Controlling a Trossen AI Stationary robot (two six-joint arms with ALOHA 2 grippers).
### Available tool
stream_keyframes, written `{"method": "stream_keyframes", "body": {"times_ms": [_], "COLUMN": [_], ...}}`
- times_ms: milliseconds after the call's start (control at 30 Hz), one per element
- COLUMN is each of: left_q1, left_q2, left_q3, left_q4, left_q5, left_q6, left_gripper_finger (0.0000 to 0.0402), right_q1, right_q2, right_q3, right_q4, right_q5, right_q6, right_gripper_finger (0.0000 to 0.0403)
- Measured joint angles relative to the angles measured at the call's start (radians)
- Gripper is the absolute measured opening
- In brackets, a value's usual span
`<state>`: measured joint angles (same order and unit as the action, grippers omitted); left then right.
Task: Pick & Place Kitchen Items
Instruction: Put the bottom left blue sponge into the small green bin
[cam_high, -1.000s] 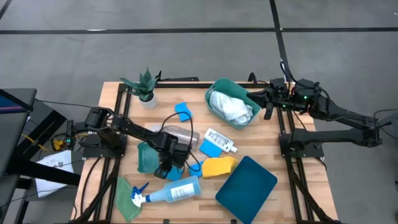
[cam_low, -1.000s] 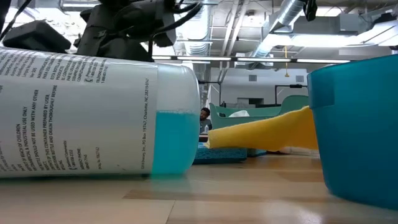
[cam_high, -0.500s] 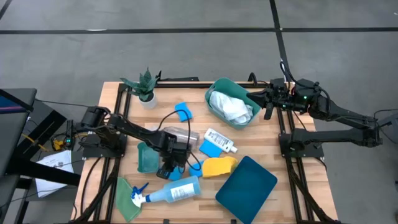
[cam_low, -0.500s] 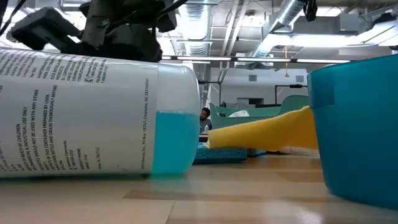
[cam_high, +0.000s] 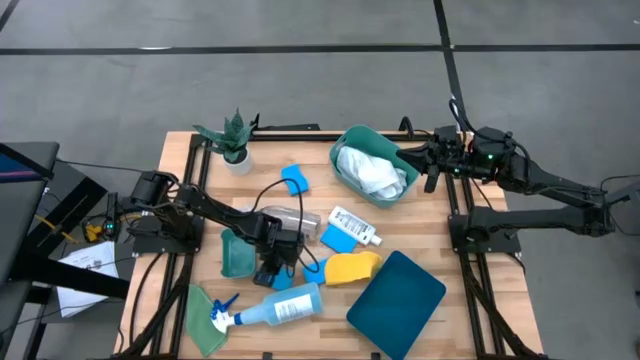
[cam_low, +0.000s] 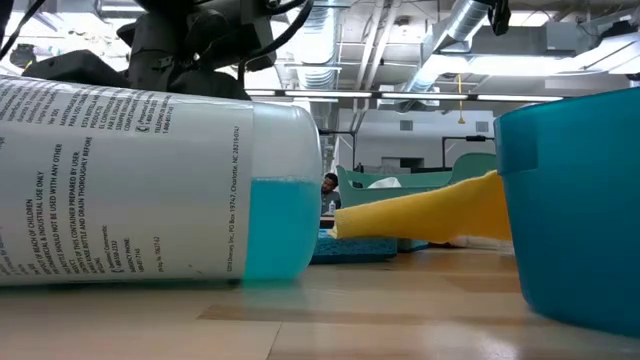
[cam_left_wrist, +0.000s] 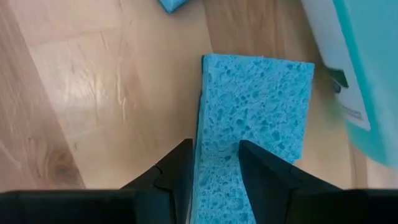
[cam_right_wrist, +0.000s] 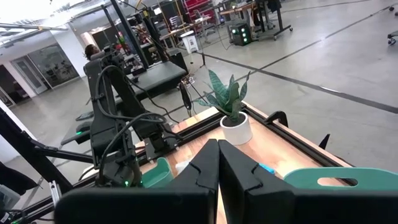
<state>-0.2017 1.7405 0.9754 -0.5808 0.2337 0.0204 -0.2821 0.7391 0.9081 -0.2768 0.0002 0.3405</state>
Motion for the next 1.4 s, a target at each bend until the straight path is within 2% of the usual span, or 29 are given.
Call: {"method": "stream_keyframes", "body": {"times_ms": [367,533,800,1267,1400], "left_q1": [0.001,0.001,0.001,0.006,0.015], "left_q2": [0.0,0.0,-0.001,-0.022,-0.062], "left_q3": [-0.042,-0.045,-0.046,-0.047,-0.047], "left_q4": [0.03,0.029,0.041,0.115,0.109], "left_q5": [0.012,0.013,0.012,0.057,-0.002], "left_q6": [-0.003,-0.003,-0.054,-0.226,-0.271], "left_gripper_finger": [0.0116,0.0083,0.0006,0.0001,0.0001], "right_q1": [0.0,0.0,0.0,0.0,0.0], "right_q2": [0.0,0.0,0.0,0.0,0.0], "right_q3": [0.0,0.0,0.0,0.0,0.0], "right_q4": [0.0,0.0,0.0,-0.001,-0.005], "right_q5": [0.0,0.0,0.0,0.0,0.0], "right_q6": [0.0,0.0,0.0,0.0,0.0], "right_gripper_finger": [0.0,0.0,0.0,0.0,0.0]}}
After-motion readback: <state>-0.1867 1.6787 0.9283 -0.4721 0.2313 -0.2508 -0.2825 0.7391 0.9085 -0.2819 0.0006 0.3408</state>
